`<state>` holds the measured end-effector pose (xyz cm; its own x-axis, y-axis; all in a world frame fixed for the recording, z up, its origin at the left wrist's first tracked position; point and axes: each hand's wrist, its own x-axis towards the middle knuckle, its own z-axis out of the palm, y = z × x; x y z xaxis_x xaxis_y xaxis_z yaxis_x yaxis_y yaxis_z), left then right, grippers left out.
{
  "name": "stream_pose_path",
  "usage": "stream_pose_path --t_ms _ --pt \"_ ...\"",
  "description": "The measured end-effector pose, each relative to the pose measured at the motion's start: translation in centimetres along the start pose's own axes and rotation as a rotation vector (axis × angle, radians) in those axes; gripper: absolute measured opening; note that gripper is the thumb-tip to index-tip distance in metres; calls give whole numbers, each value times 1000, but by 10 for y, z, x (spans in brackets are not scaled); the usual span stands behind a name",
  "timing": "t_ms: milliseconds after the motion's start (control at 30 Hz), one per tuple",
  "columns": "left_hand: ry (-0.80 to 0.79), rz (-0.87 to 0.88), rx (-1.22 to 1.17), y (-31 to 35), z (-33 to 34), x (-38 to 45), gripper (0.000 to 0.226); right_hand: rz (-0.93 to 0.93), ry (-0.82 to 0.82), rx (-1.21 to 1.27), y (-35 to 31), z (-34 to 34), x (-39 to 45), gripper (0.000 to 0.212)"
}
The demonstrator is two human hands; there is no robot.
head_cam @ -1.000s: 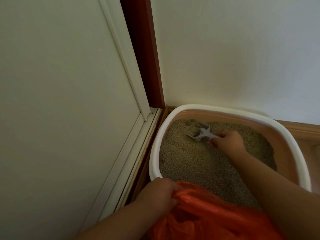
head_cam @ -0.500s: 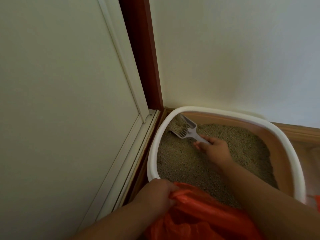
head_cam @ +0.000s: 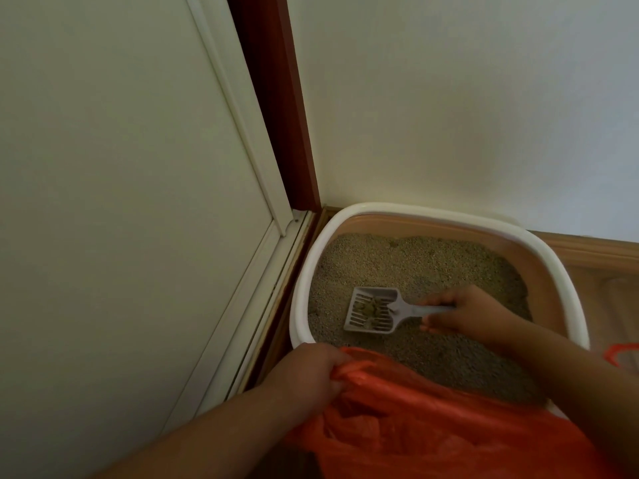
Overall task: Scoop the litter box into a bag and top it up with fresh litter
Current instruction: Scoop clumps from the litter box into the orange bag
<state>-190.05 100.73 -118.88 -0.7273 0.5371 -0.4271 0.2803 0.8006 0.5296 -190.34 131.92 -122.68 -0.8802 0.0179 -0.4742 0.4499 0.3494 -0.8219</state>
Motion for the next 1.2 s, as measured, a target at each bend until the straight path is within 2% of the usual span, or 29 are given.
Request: stream_pose_path --t_ms 100,267,433,600,733,833,967,1200 --pt "-2 -9 18 0 1 -1 31 11 19 -18 -6 16 5 26" --pt "-5 -2 7 -2 1 -1 33 -29 34 -182 -25 43 11 22" --pt "2 10 0 -2 3 -2 34 -67 21 -186 -32 70 19 23" --pt "25 35 15 -1 4 -3 38 -13 -31 169 -19 69 24 33" --pt "32 44 23 0 5 -6 44 83 -110 563 -16 63 22 35" --pt "39 42 23 0 5 -9 48 114 -105 677 -18 52 14 34" --pt "73 45 42 3 4 -15 55 117 -86 647 -7 27 -8 38" --pt "78 86 22 20 3 -24 64 68 107 388 -2 -37 -66 33"
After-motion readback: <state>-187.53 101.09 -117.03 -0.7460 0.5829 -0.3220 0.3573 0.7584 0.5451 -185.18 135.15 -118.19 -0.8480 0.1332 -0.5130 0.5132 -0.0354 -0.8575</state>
